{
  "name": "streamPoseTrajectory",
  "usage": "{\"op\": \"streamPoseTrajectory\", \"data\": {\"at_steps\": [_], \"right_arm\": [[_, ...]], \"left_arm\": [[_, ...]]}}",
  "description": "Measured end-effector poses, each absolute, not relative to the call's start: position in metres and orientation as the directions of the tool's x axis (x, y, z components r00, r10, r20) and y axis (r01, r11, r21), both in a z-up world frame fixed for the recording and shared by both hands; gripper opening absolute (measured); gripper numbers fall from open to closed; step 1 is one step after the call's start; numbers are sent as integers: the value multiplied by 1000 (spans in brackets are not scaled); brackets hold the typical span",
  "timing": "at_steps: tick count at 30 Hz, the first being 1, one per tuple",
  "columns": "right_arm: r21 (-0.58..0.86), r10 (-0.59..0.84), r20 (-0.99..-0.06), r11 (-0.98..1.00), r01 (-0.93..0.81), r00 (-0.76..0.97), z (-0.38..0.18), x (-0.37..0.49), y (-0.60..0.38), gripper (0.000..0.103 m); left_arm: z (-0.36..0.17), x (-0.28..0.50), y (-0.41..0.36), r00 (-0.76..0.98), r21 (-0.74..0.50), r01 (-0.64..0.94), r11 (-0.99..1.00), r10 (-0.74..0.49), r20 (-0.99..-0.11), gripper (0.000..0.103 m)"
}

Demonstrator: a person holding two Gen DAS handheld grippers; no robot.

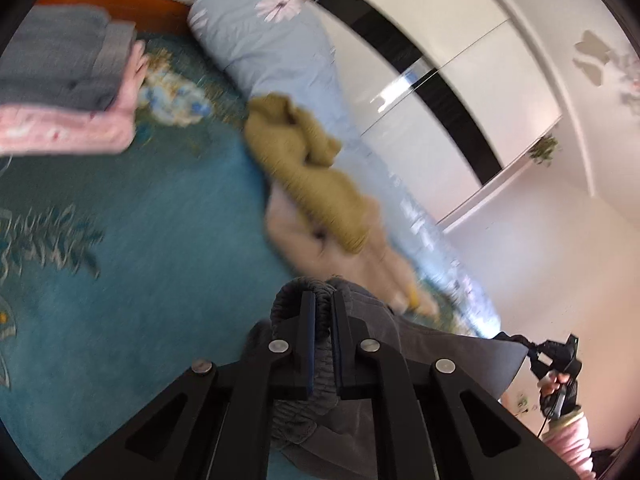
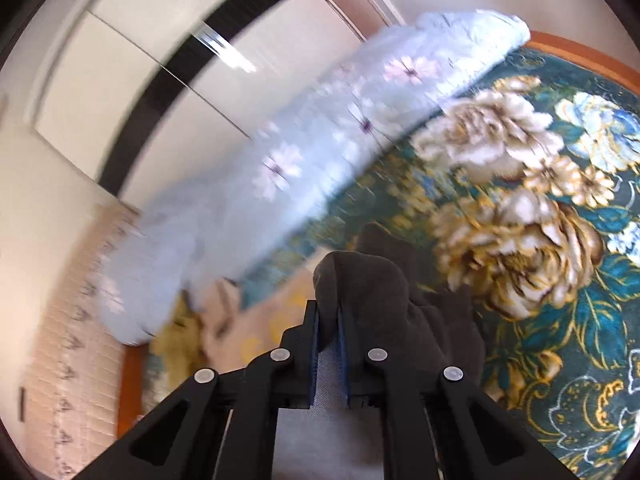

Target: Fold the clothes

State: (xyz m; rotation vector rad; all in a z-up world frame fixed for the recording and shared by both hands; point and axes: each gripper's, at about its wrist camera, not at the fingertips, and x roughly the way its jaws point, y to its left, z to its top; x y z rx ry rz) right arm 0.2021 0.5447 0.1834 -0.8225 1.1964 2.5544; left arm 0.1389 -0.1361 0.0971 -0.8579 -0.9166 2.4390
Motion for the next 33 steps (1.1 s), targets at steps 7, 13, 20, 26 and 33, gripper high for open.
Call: {"op": "streamPoseTrajectory", "data": {"at_steps": [7, 13, 20, 26, 33], "right_arm": [[704, -59, -359, -672, -229, -931, 166, 307, 551, 9], [721, -56, -561, -523, -455, -826, 44, 358, 563, 9], [735, -46, -556, -495, -464, -830, 23, 364, 565, 9], [773, -60, -505, -475, -420, -861, 19, 373, 571, 12], [826, -92, -436, -435, -358, -895, 14, 380, 574, 12]], "left_arm": [[113, 183, -149, -777, -629, -271, -729, 551, -304, 8], [38, 210, -161, -724, -682, -110, -724, 528, -444, 7], [51, 222, -166, -725, -688, -6, -725, 477, -496, 7], [77, 188, -111, -612, -728, 48, -684, 556, -562, 40], [73, 128, -51, -450, -691, 311, -652, 540, -712, 55]]}}
